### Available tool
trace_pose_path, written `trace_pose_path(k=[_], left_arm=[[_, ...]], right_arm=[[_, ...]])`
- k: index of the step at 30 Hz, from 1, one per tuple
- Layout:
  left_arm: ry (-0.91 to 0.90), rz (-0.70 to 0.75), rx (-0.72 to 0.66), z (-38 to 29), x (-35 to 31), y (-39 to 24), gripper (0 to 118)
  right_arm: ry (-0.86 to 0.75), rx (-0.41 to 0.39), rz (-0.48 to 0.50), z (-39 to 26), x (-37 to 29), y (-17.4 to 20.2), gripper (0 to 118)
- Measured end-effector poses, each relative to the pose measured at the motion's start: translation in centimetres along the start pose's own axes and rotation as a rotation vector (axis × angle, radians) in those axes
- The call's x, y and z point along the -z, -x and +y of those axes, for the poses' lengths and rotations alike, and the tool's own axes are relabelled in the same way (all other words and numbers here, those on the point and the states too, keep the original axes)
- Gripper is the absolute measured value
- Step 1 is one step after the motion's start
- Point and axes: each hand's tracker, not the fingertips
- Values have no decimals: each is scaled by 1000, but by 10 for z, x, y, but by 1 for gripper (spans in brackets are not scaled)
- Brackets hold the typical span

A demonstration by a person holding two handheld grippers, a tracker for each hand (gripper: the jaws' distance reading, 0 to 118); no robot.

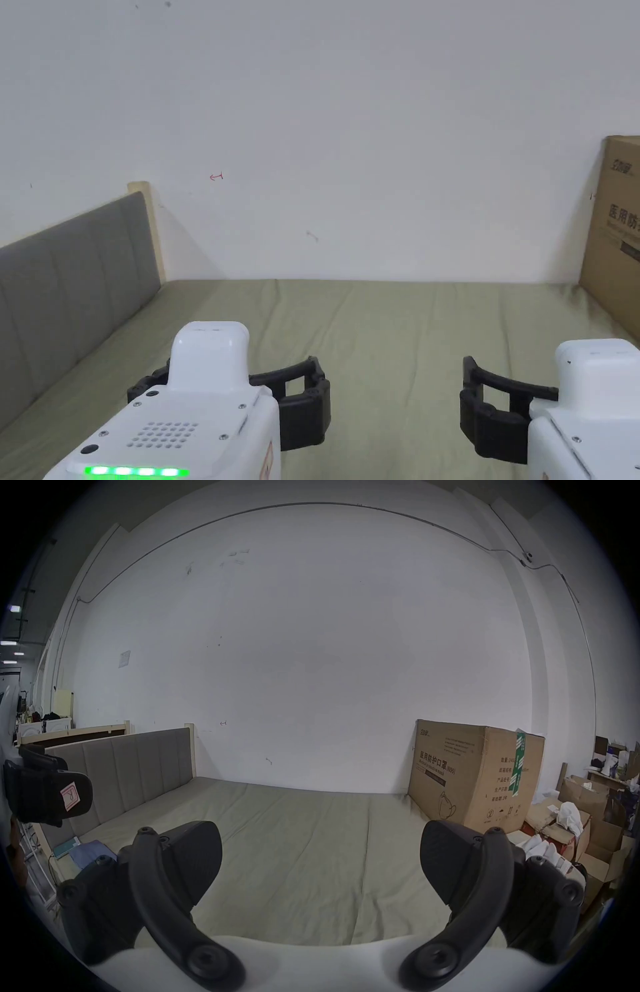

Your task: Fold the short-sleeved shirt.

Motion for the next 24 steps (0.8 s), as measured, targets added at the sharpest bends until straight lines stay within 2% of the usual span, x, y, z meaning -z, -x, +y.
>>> trace_pose_path(k=[4, 7, 10, 16, 21, 24], left_arm=[[-51, 43, 81, -3, -3, -10, 108], [-46, 20, 90, -5, -5, -14, 109], [-33, 61, 121, -7, -1, -19, 109], [-19, 33, 76, -10, 2, -16, 109], [-53, 56, 98, -11, 2, -19, 109], [-96, 5, 75, -13, 0, -15, 109]], right_arm=[[3, -9, -11, -1, 0, 0, 115], [11, -22, -14, -4, 0, -1, 115], [20, -17, -5, -4, 0, 0, 115], [30, -2, -4, -5, 0, -4, 115], [40, 12, -9, -6, 2, -7, 115], [40, 6, -14, -7, 2, -6, 115]])
